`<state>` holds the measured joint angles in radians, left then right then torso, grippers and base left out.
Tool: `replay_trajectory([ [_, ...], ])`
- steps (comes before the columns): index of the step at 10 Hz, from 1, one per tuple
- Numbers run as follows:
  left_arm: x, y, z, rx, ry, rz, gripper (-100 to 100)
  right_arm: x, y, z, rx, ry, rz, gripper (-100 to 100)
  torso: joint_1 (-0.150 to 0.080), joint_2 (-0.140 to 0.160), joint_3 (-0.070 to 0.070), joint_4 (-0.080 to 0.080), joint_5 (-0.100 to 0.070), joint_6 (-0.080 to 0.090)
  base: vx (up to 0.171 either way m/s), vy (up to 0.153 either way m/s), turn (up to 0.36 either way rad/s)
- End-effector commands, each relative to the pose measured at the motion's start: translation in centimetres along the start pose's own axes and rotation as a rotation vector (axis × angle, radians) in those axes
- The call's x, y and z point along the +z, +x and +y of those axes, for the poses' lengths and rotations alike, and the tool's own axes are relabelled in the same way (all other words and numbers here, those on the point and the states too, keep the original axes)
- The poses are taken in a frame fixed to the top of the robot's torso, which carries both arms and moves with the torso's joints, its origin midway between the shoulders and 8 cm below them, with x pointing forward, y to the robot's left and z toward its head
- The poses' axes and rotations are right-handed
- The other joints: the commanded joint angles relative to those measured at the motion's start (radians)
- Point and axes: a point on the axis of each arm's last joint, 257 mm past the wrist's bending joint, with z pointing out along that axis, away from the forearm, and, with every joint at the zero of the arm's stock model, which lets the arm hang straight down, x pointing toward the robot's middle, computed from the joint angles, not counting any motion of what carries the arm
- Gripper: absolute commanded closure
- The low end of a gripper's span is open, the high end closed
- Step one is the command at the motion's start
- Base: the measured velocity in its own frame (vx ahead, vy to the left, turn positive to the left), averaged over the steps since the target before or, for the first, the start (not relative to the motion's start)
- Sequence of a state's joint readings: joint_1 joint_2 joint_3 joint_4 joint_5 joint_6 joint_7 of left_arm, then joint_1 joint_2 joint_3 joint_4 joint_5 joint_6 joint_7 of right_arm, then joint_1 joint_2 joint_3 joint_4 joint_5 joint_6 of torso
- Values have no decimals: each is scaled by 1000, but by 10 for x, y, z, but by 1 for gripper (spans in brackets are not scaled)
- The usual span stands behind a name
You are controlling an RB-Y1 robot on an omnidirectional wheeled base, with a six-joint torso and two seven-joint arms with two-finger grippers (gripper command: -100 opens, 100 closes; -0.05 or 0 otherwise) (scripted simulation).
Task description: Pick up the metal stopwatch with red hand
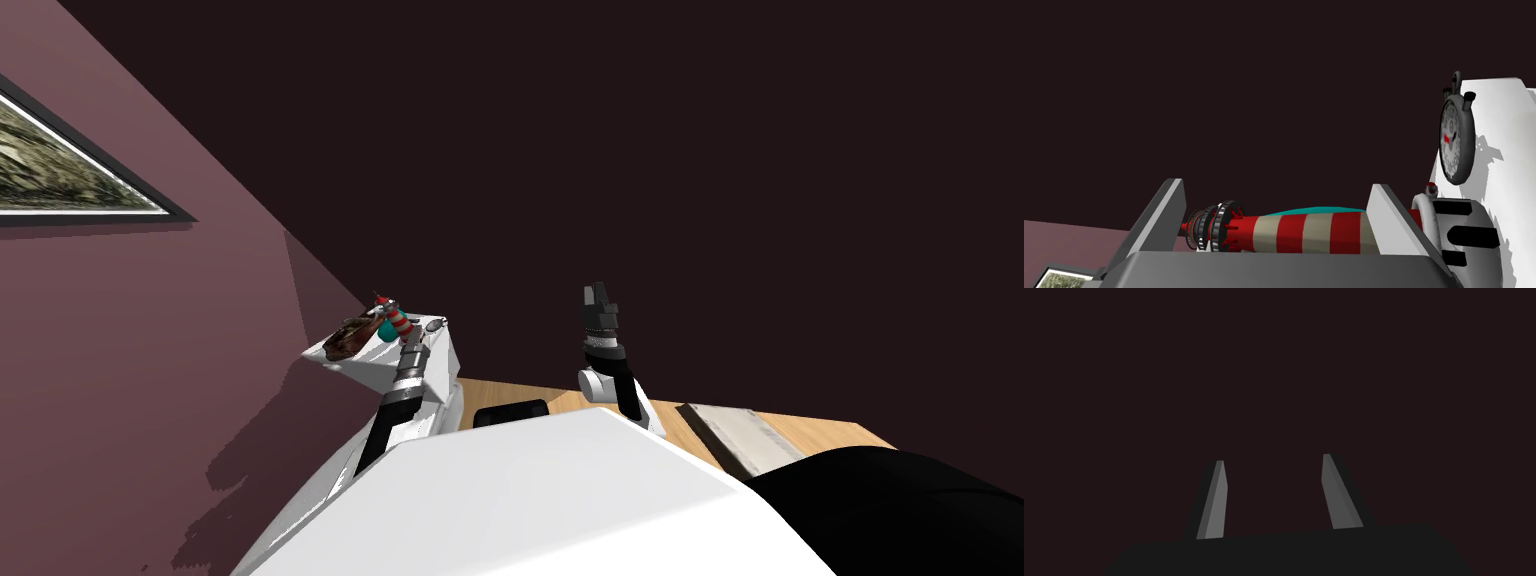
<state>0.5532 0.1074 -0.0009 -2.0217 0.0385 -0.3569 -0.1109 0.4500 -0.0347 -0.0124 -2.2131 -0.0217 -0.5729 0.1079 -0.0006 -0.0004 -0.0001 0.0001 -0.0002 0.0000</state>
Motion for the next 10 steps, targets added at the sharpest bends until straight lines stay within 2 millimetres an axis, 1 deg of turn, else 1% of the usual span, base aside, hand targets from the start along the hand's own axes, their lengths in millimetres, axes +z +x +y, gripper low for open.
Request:
replay_trajectory([
  [1,-1,2,20,-6,-49,11,-100,0,0,0,0,0,0,0,0,0,0,0,0,0,18,3,40],
  [2,-1,3,25,-6,-62,17,-100,0,0,0,0,0,0,0,1,-1,0,0,0,0,23,9,25],
  [6,-2,13,72,-16,-177,53,-100,0,0,0,0,0,0,0,3,-3,-2,-1,1,0,44,33,12],
  [7,-2,14,78,-24,-191,52,-100,0,0,0,0,0,0,0,4,-4,-2,-1,1,0,74,53,-23],
  [8,-1,19,89,-48,-220,46,-100,0,0,0,0,0,0,0,4,-5,-3,-1,1,0,87,58,-36],
  [10,1,26,98,-84,-247,32,-100,0,0,0,0,0,0,0,7,-9,-5,-1,1,1,70,47,-30],
])
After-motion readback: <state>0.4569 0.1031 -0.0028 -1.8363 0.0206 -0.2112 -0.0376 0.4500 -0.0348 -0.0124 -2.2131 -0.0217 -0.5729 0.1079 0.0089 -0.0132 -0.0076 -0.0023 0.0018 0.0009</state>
